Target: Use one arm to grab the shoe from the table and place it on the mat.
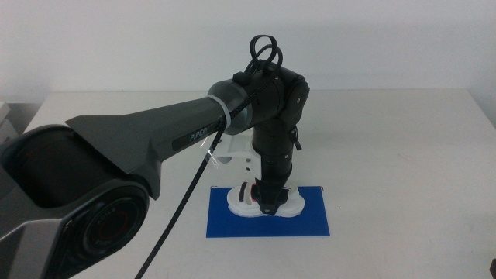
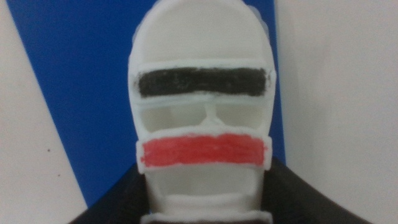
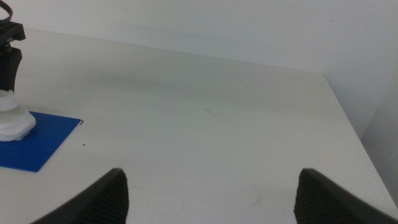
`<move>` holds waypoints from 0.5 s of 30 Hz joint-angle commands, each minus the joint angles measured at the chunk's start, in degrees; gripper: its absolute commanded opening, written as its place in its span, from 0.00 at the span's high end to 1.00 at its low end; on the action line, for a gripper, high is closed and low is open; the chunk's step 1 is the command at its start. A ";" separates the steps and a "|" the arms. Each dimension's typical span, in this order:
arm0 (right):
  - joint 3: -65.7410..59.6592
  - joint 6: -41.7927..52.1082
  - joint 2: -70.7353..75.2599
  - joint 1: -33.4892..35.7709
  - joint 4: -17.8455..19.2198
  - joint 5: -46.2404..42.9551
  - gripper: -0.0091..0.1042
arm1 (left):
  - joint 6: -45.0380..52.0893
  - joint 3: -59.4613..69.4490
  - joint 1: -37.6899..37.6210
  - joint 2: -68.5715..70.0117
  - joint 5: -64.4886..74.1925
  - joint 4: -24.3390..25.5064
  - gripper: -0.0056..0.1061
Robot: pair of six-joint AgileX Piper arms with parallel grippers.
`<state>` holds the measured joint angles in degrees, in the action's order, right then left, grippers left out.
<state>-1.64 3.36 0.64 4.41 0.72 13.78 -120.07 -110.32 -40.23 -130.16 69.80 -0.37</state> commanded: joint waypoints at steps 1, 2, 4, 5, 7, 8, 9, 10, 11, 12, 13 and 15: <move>-0.29 0.58 -0.21 0.16 0.62 -4.18 0.23 | -1.36 -1.46 -0.26 3.80 5.15 -1.32 0.38; -0.29 0.58 -0.21 0.16 0.62 -4.18 0.23 | -1.36 -1.46 -0.26 3.80 5.15 -1.74 0.34; -0.29 0.58 -0.21 0.16 0.62 -4.18 0.23 | -1.36 -1.52 -0.26 3.80 5.15 -2.35 0.24; -0.29 0.58 -0.21 0.16 0.62 -4.18 0.23 | -1.36 -1.52 -0.26 3.80 5.15 -2.49 0.21; -0.29 0.58 -0.21 0.16 0.62 -4.18 0.23 | -1.36 -1.52 -0.26 3.87 5.15 -2.48 0.15; -0.29 0.58 -0.21 0.16 0.62 -4.18 0.23 | -1.36 -1.52 -0.26 4.02 5.15 -2.48 0.14; -0.29 0.58 -0.21 0.16 0.62 -4.18 0.23 | -1.36 -1.52 -0.26 4.20 5.15 -2.48 0.13; -0.29 0.58 -0.21 0.16 0.62 -4.18 0.23 | -1.36 -1.52 -0.26 4.57 5.15 -2.50 0.13; -0.29 0.58 -0.21 0.16 0.62 -4.18 0.23 | -1.36 -1.52 -0.26 4.95 5.15 -2.50 0.13; -0.29 0.58 -0.21 0.16 0.62 -4.18 0.23 | -1.36 -1.52 -0.26 5.45 5.15 -2.58 0.13; -0.29 0.58 -0.21 0.16 0.62 -4.18 0.23 | -1.36 -1.52 -0.26 6.06 5.15 -2.58 0.13; -0.29 0.58 -0.21 0.16 0.62 -4.18 0.23 | -1.36 -1.52 -0.20 7.15 5.15 -2.58 0.14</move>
<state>-1.64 3.36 0.64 4.41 0.72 13.78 -120.07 -110.32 -40.23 -128.46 69.80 -2.38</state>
